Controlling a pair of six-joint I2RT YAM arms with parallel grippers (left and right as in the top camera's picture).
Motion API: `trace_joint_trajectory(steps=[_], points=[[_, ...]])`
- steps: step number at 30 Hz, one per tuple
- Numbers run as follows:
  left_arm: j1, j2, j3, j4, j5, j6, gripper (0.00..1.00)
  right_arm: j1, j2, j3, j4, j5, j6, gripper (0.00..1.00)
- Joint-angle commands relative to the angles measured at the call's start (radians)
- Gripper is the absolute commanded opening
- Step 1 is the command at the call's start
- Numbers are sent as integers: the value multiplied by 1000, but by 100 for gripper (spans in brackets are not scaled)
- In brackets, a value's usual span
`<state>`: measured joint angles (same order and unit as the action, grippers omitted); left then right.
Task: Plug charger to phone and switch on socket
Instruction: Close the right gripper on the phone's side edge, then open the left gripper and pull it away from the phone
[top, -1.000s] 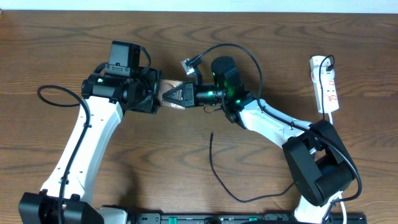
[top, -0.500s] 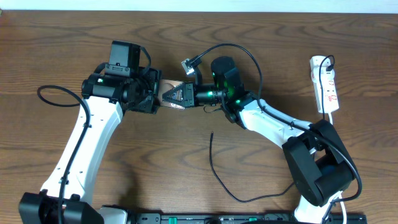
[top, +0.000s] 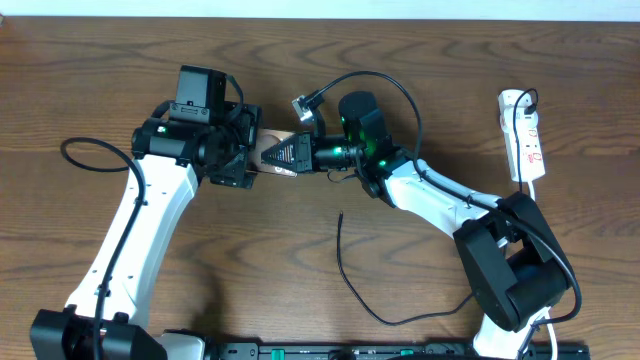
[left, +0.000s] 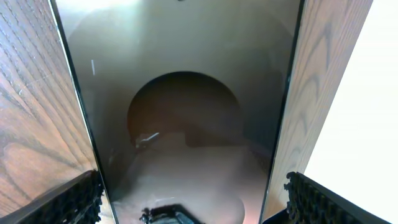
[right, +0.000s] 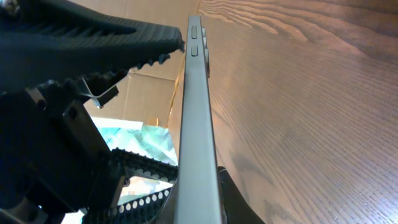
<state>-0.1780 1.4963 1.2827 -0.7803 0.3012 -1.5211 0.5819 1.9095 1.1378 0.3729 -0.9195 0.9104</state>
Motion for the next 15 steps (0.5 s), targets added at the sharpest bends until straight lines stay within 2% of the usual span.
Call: trace_joint_trajectory(steps=[1,11,13,15], points=[[-3,0,-3,-3,5,9,91,-18,0,14,18,-26,21,1],[3,-2,-2,4,109,48,91,-114,0,14,13,-29,21,1],[14,-2,-2,21,154,101,91,-136,0,14,12,-29,24,1],[34,-2,-2,54,209,224,91,-161,0,14,12,-29,54,1]])
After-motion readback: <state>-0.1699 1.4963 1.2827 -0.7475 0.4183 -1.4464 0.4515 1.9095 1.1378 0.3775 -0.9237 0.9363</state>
